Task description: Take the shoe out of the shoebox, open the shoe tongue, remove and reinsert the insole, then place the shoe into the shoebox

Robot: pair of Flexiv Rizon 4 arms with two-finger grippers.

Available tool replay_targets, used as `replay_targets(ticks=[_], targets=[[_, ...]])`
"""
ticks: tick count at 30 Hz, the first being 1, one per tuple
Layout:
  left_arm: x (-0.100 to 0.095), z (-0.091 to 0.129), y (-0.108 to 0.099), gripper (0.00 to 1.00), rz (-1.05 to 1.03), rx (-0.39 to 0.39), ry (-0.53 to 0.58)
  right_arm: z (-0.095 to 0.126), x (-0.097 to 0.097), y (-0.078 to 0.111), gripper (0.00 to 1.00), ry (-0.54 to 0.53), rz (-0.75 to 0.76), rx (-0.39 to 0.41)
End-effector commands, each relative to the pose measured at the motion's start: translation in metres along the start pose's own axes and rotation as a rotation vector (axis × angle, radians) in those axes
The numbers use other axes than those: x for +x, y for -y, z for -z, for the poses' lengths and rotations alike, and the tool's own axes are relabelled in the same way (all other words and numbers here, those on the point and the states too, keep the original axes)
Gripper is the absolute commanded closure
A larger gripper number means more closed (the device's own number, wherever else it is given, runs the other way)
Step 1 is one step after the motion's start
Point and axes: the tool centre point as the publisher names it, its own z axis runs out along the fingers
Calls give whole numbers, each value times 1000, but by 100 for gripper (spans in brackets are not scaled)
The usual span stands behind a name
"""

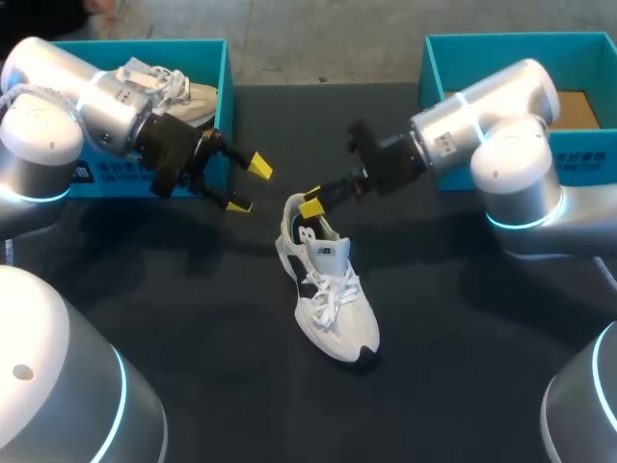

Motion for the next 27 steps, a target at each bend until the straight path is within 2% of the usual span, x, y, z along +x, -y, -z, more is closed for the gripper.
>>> replay_targets(ticks=[1,6,8,10,14,17,20,24,27], targets=[[-1,0,-1,0,-1,-1,-3,6,7,1,27,23,-4,-3],[-1,-1,-2,0,-2,1,-1,12,8,-1,33,53,-19,-10],[-2,0,-2,0,-1,2,0,16,10,-3,51,71,-29,-13],[-3,2,-1,0,-1,2,-1,20,12,-4,58,98,-39,-20],[-7,13,-1,0,-1,-1,-5,28,12,-2,100,152,-71,-36],[-13,23,-2,0,-7,-3,-11,31,13,-3,100,210,-102,-31],[-17,34,-4,0,-11,-4,-18,34,13,-4,100,294,-142,21],[-20,46,-6,0,-18,0,-28,38,14,-5,100,393,-174,40],[-22,55,-7,0,-28,32,-36,39,16,-6,100,469,-190,77]])
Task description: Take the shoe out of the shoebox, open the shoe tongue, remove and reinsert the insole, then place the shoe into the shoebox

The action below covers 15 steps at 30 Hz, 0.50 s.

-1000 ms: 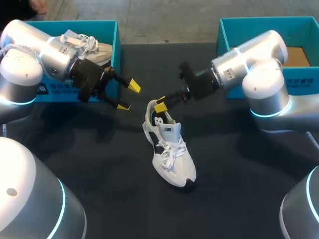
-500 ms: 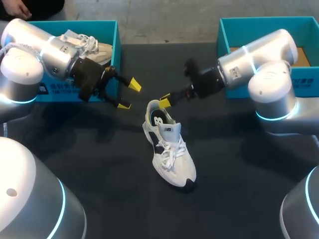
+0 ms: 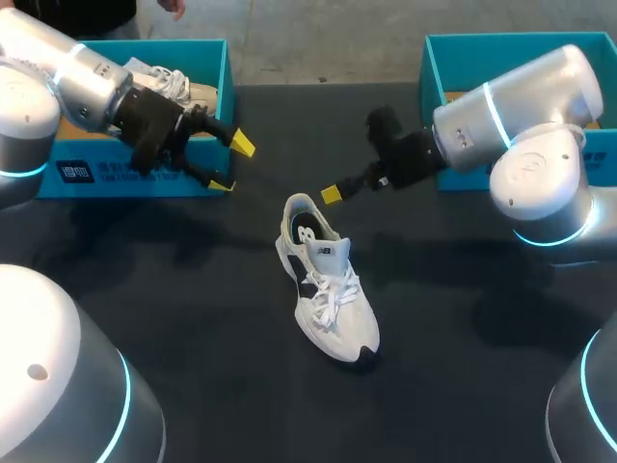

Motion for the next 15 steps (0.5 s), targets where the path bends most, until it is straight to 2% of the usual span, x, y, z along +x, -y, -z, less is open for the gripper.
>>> replay_targets(ticks=[1,6,15], targets=[[-4,16,-2,0,-10,37,-24,5,10,-4,100,198,-16,66],[-6,34,-3,0,-19,69,-44,6,12,-5,100,222,-28,46],[-4,68,-9,0,-20,49,-86,6,12,-5,100,222,-28,46]])
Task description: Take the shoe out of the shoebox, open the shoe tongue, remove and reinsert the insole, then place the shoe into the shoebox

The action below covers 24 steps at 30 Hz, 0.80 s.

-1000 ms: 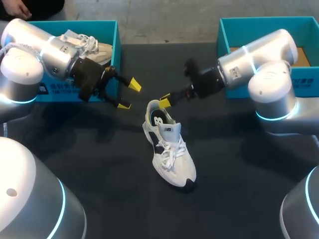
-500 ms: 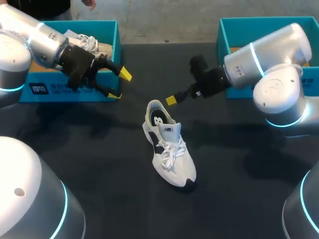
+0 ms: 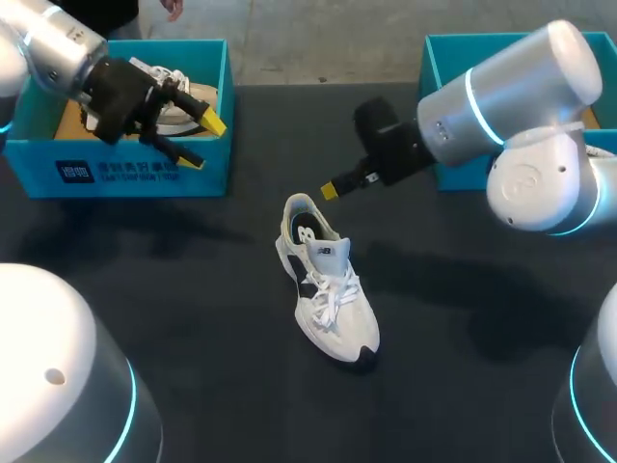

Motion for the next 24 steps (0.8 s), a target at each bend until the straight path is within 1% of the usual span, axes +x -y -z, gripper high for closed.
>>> replay_targets(ticks=[1,6,8,9,10,12,17,23,24], targets=[[-1,16,-2,0,2,-1,-14,-2,2,0,100,26,-1,0],[-2,19,-3,0,-4,2,-23,-2,2,0,100,26,-1,0],[-2,19,-3,0,-3,4,-29,-10,2,0,100,70,-27,8],[-3,19,-3,0,-5,6,-37,-14,2,0,100,92,-32,37],[-3,20,-4,0,-10,16,-48,-17,2,-1,100,118,-34,39],[-2,23,-4,0,-12,17,-61,-21,3,1,100,166,-54,75],[-4,32,-7,0,-21,18,-77,-24,7,2,100,278,-76,118],[-3,39,-15,0,-14,-10,-94,-27,9,8,100,320,-94,128],[-2,40,-16,0,-13,-14,-94,-27,9,10,100,326,-94,149]])
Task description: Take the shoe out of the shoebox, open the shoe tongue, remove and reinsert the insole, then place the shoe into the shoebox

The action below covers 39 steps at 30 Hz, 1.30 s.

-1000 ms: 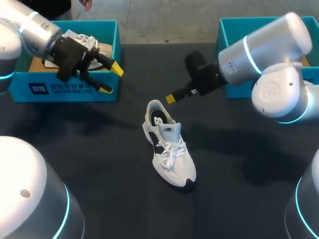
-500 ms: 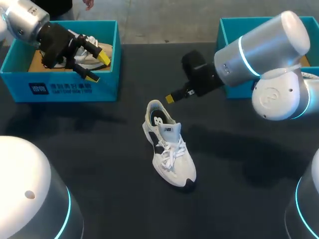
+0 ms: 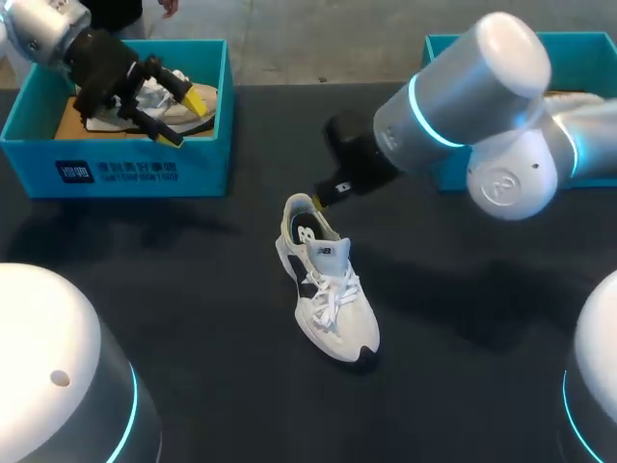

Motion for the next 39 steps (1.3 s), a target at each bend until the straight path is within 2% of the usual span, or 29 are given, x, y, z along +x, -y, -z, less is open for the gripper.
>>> replay_targets(ticks=[1,8,9,35,39], targets=[[0,3,-5,0,7,-12,-17,-2,6,1,100,138,-9,39],[4,12,-11,0,43,-69,-58,-3,11,18,100,206,-29,143],[5,14,-12,0,60,-88,-52,-3,12,20,100,215,-34,147],[5,14,-12,0,60,-88,-52,-3,12,20,100,215,-34,147],[5,14,-12,0,60,-88,-52,-13,10,18,100,255,-72,195]])
